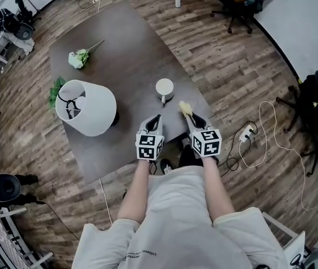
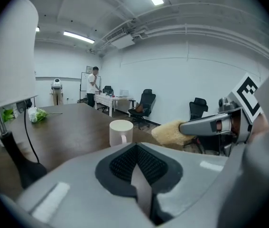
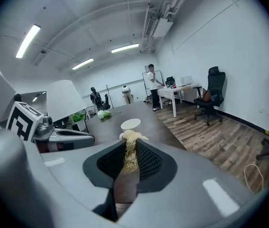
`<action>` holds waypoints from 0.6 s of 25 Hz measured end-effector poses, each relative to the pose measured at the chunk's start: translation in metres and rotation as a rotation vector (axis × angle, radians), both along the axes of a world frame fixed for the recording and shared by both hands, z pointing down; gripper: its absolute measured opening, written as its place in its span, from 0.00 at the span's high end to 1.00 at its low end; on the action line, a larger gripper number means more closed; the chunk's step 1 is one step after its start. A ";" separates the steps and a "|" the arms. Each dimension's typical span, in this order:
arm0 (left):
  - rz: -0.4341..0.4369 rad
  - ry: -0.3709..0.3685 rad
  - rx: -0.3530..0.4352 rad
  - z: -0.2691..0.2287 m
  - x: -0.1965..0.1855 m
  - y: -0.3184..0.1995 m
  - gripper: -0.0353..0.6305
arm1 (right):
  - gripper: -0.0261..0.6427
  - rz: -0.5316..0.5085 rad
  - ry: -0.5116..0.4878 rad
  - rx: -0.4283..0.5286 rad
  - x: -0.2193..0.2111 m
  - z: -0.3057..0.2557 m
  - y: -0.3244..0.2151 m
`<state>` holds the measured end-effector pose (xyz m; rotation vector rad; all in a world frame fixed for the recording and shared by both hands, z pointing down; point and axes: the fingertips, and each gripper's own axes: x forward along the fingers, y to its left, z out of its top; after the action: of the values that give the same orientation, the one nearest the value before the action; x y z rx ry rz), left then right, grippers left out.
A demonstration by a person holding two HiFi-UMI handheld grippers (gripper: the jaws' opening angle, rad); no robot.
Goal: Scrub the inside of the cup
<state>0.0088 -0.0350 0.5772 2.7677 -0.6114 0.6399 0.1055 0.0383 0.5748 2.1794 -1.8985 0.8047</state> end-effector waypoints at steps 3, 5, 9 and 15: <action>0.009 -0.018 0.011 0.002 -0.010 0.007 0.94 | 0.84 0.022 0.014 0.024 -0.007 0.001 0.015; 0.021 -0.014 0.007 0.003 -0.015 0.015 0.94 | 0.84 0.021 0.027 0.023 -0.009 0.001 0.021; 0.033 -0.014 -0.001 0.004 -0.019 0.016 0.94 | 0.84 0.027 0.039 0.040 -0.010 -0.006 0.021; 0.045 0.001 -0.009 0.003 -0.023 0.019 0.94 | 0.84 0.006 0.058 0.043 -0.021 -0.008 0.018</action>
<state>-0.0140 -0.0158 0.5804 2.7811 -0.5456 0.6485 0.0846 0.0566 0.5664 2.2088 -1.9001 0.6991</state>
